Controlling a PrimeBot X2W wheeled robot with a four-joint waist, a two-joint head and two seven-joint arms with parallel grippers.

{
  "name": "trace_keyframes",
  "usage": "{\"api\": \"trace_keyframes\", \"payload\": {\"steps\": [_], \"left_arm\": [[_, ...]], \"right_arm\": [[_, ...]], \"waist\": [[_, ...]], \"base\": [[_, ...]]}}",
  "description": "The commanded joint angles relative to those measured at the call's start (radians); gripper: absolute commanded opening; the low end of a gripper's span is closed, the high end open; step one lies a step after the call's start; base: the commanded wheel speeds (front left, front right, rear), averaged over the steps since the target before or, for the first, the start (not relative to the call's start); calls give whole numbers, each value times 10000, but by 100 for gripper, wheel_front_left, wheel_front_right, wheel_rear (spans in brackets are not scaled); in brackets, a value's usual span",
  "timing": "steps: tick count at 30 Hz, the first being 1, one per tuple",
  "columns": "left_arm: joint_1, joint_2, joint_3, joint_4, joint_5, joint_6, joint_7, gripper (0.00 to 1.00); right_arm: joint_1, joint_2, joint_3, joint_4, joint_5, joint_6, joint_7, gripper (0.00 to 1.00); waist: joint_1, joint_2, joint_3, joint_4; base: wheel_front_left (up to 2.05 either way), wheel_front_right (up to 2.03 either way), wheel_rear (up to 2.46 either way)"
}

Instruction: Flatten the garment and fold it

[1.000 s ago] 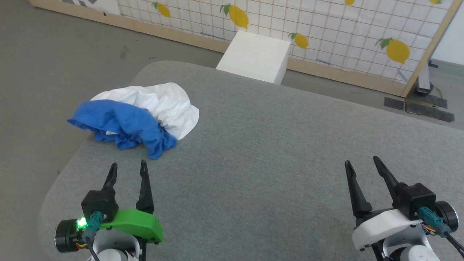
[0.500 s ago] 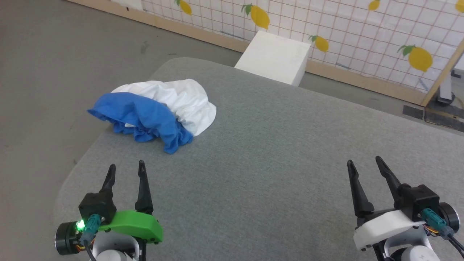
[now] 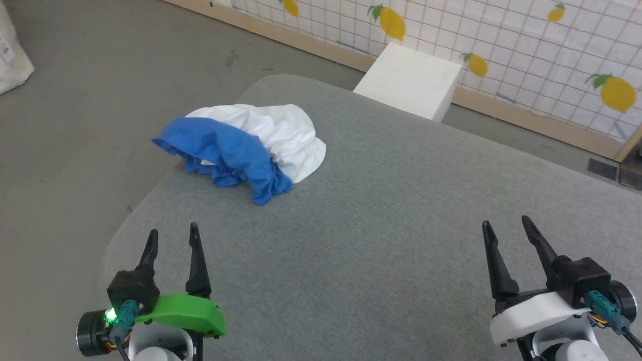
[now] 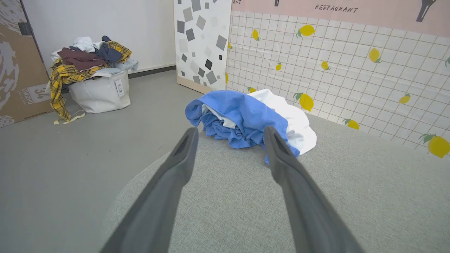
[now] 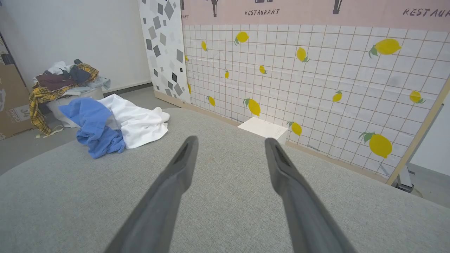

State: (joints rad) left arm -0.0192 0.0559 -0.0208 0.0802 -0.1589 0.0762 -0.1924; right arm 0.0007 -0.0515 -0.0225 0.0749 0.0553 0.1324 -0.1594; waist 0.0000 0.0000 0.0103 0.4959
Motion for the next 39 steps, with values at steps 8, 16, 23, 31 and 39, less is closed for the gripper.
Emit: {"api": "trace_keyframes", "payload": {"steps": [8,16,23,31,39], "left_arm": [[105,-45,30,99,-219,208,-261,100],[156,-50,70,156,-346,312,-425,100],[141,-53,64,231,-454,379,-566,100],[141,-56,69,323,-397,584,-694,100],[111,-56,-1,339,-299,605,-694,100]], "right_arm": [[-194,9,20,126,115,-14,-228,100],[-207,11,30,196,145,-15,-352,100],[-243,12,12,215,163,-16,-432,100],[-243,13,56,273,173,-17,-521,100],[-246,13,82,197,111,-17,-462,100]], "waist": [[0,0,12,490],[0,0,3,812],[0,0,28,1077],[0,0,51,1308],[0,0,140,1252]], "base": [[0,0,0],[0,0,0],[0,0,0],[0,0,0],[0,0,0]]}}
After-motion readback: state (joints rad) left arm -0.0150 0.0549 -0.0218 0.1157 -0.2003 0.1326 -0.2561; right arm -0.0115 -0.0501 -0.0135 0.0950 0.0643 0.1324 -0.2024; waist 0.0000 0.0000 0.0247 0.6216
